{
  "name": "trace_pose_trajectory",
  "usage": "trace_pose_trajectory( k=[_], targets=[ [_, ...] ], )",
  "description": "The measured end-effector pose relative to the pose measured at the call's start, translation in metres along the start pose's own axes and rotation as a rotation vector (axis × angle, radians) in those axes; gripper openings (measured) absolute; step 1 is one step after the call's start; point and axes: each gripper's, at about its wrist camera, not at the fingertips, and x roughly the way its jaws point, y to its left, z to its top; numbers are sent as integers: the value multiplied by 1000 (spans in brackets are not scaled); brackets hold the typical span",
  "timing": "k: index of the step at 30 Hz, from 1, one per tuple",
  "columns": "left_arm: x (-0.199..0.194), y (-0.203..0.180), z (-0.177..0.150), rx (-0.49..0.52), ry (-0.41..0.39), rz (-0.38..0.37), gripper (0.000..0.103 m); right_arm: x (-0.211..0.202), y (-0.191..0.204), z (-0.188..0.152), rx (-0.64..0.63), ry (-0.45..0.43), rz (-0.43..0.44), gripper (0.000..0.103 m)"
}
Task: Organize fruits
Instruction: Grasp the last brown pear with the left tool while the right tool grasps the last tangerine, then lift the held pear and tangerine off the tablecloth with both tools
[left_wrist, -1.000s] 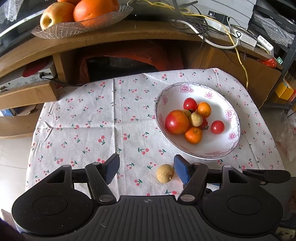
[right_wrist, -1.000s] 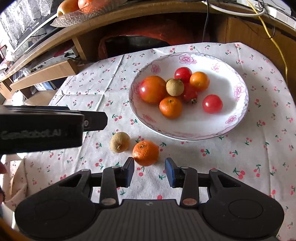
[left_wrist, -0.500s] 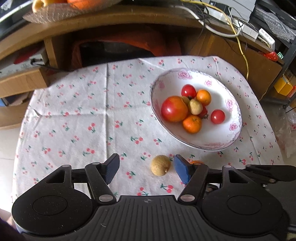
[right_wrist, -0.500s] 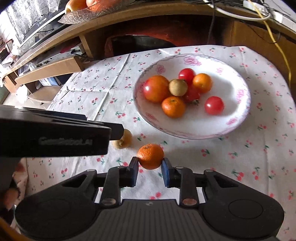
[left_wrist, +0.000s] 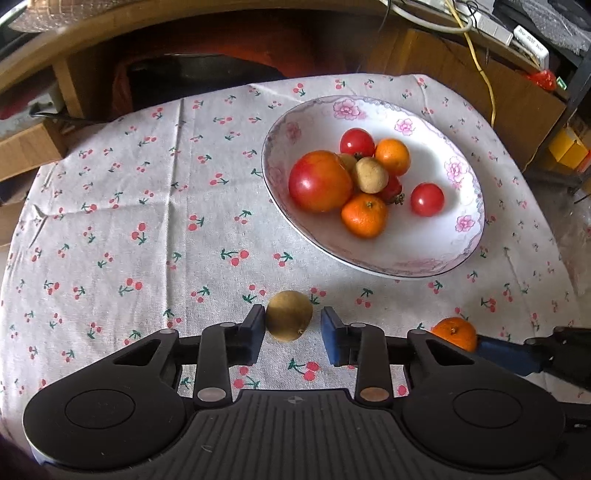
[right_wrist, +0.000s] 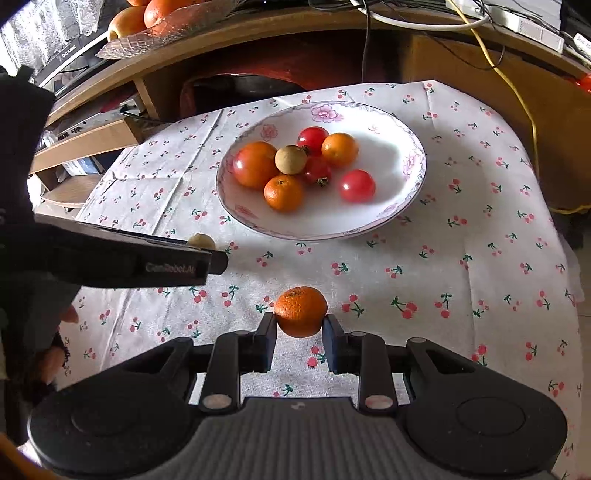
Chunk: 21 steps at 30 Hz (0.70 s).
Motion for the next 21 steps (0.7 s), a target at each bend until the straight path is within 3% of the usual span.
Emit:
trace_pose_trajectory(
  k=[9,21],
  targets=[
    [-2,-9,0,37,-11,8,36,4,-5,1,4,8,-21,29],
    [-32,-20,-42,106,8,-40,36,-20,4,-23,-17,-3,-13,29]
  ],
)
